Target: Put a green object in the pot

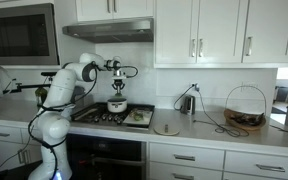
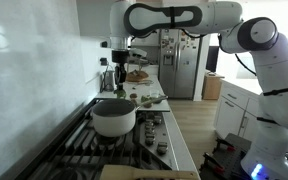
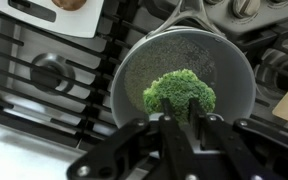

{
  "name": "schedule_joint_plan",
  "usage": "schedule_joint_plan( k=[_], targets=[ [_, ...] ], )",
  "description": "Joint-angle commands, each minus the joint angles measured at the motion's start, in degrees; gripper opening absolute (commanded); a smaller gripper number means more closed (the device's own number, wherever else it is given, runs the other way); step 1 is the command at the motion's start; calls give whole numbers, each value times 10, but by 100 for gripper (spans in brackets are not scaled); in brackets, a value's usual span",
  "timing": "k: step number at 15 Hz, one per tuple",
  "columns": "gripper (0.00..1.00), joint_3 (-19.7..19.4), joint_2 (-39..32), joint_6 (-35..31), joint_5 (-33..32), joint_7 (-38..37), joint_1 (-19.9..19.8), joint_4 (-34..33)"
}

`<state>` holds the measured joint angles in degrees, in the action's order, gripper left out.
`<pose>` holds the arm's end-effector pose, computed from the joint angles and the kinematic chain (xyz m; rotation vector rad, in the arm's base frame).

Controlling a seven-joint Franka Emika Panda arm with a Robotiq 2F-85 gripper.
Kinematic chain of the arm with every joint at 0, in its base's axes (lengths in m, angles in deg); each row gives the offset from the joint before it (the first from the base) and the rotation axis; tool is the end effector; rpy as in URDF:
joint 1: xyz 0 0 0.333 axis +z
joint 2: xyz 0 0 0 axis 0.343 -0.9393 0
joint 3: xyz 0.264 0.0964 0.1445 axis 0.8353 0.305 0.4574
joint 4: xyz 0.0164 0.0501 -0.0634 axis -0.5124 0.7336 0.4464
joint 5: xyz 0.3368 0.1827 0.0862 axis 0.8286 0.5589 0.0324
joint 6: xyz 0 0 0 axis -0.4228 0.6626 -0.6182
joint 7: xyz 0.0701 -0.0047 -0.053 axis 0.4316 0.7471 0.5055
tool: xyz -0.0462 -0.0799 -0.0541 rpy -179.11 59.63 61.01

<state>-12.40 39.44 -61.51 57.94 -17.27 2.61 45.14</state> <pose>0.5507 0.4015 0.5304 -2.5851 -1.7691 -0.0832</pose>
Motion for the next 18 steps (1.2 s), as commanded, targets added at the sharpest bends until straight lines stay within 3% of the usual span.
schedule_joint_plan(
  k=[1, 2, 9, 18],
  targets=[
    [47, 4, -39, 49, -12, 3, 14, -67],
    [48, 3, -44, 56, -13, 3, 16, -76],
    [98, -3, -85, 90, -12, 7, 26, -141],
    [100, -35, -74, 142, -4, -63, 14, -169]
  ],
)
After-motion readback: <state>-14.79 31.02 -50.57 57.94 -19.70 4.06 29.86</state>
